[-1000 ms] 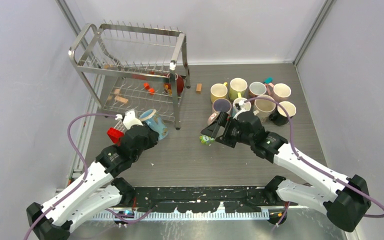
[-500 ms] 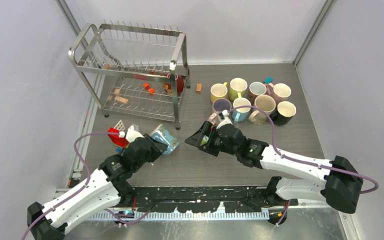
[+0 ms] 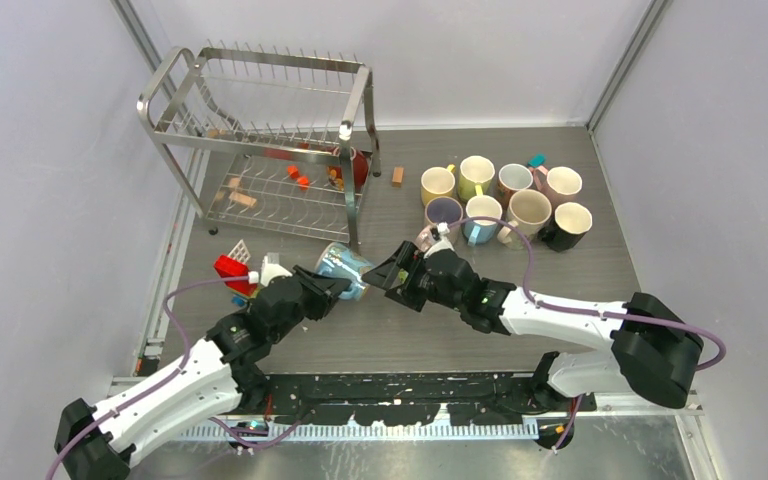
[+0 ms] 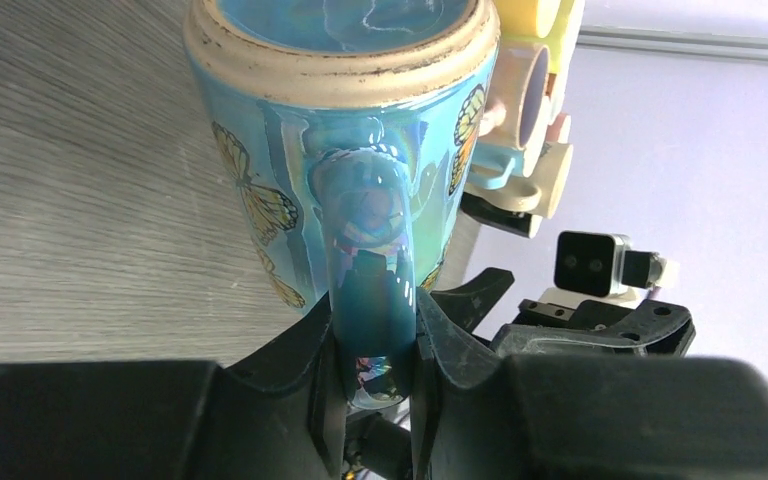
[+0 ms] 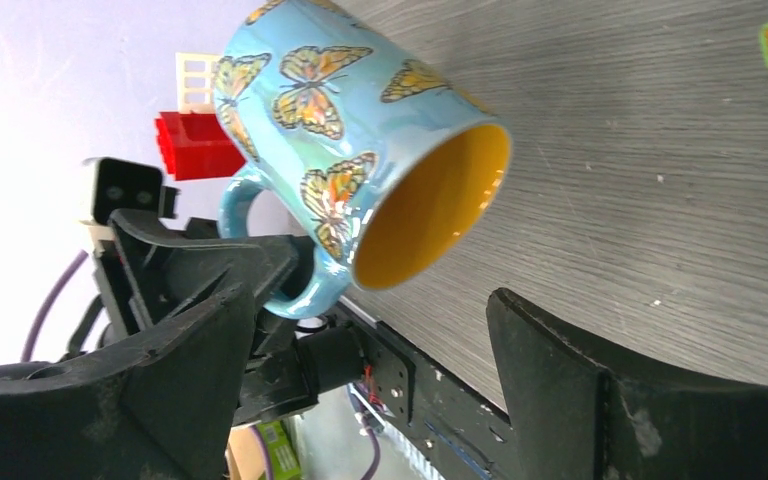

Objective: Unload the cups from the dish rack
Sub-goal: Unload the cup from the dish rack, then place the cup at the center of the board.

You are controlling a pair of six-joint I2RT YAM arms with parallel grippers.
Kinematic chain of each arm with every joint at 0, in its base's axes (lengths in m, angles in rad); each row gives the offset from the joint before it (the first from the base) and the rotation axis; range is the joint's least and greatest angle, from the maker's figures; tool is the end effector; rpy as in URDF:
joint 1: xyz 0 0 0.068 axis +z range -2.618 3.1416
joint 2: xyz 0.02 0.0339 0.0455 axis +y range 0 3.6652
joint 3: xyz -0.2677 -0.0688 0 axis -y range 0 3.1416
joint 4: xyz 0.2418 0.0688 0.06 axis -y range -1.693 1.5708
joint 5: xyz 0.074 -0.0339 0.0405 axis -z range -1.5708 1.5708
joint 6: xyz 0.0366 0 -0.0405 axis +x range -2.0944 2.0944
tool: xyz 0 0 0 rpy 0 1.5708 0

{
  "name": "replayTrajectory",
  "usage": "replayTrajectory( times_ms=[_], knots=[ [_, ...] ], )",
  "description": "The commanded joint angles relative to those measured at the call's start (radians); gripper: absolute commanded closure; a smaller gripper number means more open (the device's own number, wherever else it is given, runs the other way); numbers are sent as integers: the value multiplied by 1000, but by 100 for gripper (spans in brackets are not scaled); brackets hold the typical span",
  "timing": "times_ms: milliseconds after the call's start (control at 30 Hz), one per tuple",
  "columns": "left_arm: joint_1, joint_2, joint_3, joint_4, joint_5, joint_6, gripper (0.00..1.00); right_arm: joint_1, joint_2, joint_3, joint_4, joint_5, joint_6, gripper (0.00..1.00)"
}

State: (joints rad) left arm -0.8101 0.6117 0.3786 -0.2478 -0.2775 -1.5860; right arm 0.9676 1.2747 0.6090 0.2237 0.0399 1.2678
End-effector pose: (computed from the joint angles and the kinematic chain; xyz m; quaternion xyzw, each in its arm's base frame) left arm 0.1085 -0.0994 0.2192 -0.3868 0.7569 -0.4351 0.2971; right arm 0.1538 0.2208 0.2201 0.1369 0.8336 0.4735 0.2493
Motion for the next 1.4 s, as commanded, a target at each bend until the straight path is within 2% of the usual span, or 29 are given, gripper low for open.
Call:
replayTrajectory(
  times_ms=[0,333,467,567,767,933,1067,1100,1133,1200,1300,1367],
  knots=[
    [-8,5,19,314,27,-78,100,3,-12,14,123,36,20,11],
    [-66,27,-17,466,33,-125,100,-58,20,-5,278,-8,85,23],
    [-92,37,-32,515,31,-140,100,-102,19,-10,340,-63,113,32],
    [-99,70,-76,653,32,-164,100,-104,15,1,337,-72,116,39],
    [-129,143,-100,800,38,-176,100,-106,25,5,360,-85,136,50],
    [-149,165,-108,843,32,-180,100,-106,39,14,382,-90,151,66],
    [-155,132,-129,830,29,-172,99,-106,31,23,359,-81,145,90],
    [-155,118,-132,798,29,-170,92,-106,28,26,349,-79,144,97],
    [-156,101,-134,767,30,-170,83,-106,24,29,341,-77,141,99],
    [-155,67,-137,711,29,-158,73,-106,16,37,328,-74,136,99],
    [-156,15,-139,637,30,-126,47,-106,-1,56,288,-67,122,99],
    [-155,-5,-142,606,41,-99,35,-106,-16,72,255,-61,110,99]
  ],
)
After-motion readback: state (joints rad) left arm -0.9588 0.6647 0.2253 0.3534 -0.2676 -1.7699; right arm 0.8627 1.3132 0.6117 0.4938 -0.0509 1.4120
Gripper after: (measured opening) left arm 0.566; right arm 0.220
